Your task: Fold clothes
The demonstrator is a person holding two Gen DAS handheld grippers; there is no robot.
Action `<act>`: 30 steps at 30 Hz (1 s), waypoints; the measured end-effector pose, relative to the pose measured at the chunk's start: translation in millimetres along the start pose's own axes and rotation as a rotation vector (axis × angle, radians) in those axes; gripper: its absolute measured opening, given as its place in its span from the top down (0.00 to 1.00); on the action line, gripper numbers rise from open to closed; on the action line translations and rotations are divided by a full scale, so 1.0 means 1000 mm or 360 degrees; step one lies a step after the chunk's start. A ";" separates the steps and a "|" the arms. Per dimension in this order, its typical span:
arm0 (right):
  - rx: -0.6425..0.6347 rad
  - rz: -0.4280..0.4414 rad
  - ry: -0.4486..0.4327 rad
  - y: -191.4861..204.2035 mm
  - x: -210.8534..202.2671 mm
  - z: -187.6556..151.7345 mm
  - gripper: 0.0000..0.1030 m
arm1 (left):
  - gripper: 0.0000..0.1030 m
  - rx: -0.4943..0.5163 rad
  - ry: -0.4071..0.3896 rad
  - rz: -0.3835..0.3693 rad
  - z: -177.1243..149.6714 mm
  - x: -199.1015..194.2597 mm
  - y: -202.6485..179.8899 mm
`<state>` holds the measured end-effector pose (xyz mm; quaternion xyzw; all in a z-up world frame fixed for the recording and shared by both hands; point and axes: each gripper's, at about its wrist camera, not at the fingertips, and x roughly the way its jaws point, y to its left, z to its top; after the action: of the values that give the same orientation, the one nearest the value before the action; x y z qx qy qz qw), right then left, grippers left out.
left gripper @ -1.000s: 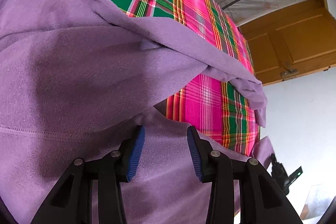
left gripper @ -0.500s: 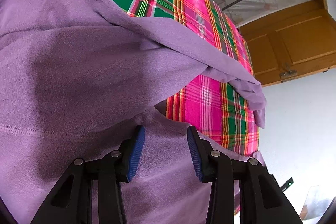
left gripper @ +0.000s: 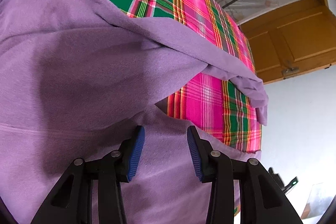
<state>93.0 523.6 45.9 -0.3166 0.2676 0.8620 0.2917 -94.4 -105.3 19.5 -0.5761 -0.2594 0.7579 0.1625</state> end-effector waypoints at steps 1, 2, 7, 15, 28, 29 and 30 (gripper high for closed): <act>-0.0030 0.0037 -0.0001 0.010 -0.002 0.001 0.93 | 0.58 0.0025 -0.0013 0.0004 0.001 -0.005 -0.001; -0.0060 0.0075 -0.0001 0.019 -0.005 0.002 0.93 | 0.58 0.0044 -0.0032 0.0006 0.002 -0.011 -0.002; -0.0291 0.0379 0.0002 0.090 -0.021 0.015 0.92 | 0.58 0.0067 -0.0190 0.0079 0.021 -0.049 0.003; -0.0832 0.0861 0.0054 0.238 -0.053 0.028 0.78 | 0.58 0.0285 -0.0293 0.0337 0.057 -0.084 0.001; -0.1593 0.0782 0.0329 0.377 0.049 -0.085 0.62 | 0.58 0.0829 -0.0159 0.0739 0.070 -0.032 -0.002; -0.1637 0.0764 0.0336 0.383 0.055 -0.091 0.61 | 0.58 0.0847 -0.0156 0.0770 0.072 -0.029 0.000; -0.1688 0.0757 0.0333 0.386 0.059 -0.097 0.61 | 0.58 0.0864 -0.0153 0.0800 0.075 -0.026 0.002</act>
<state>-165.6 215.3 47.8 -0.4338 -0.1089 0.8840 -0.1358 -158.4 -136.2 54.2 -0.5215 0.0933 0.8415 0.1059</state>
